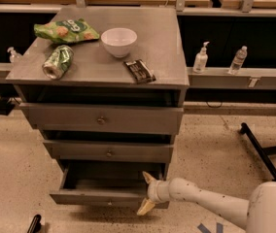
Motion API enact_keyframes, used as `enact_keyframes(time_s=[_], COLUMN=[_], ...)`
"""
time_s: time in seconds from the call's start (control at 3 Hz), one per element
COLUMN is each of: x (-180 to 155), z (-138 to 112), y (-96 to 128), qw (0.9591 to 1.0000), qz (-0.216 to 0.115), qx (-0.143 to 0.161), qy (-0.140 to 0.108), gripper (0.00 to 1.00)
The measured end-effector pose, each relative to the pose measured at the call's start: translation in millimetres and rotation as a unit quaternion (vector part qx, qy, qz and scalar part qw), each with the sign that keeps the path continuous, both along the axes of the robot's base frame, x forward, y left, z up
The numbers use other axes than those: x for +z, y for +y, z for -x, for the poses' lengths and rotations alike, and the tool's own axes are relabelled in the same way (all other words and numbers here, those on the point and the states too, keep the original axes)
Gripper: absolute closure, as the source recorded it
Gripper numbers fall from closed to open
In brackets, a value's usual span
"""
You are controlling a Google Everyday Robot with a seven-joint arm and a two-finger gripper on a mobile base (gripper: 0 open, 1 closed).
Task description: Open bottom drawer
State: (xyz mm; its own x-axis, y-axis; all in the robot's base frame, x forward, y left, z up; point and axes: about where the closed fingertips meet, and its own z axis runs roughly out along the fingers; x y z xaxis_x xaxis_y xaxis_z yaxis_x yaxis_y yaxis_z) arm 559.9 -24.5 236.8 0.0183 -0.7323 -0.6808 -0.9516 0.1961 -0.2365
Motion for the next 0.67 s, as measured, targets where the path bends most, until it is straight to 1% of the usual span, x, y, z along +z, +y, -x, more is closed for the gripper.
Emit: enact_keyframes(time_s=[0.33,0.67], x=[-41.3,-60.5], z=[3.0,18.5], y=[8.5,16.7], qw=[0.9966,0.9889], qz=[0.010,0.044], qx=[0.050,0.093], qy=[0.064,0.107], gripper=[0.03,0.25])
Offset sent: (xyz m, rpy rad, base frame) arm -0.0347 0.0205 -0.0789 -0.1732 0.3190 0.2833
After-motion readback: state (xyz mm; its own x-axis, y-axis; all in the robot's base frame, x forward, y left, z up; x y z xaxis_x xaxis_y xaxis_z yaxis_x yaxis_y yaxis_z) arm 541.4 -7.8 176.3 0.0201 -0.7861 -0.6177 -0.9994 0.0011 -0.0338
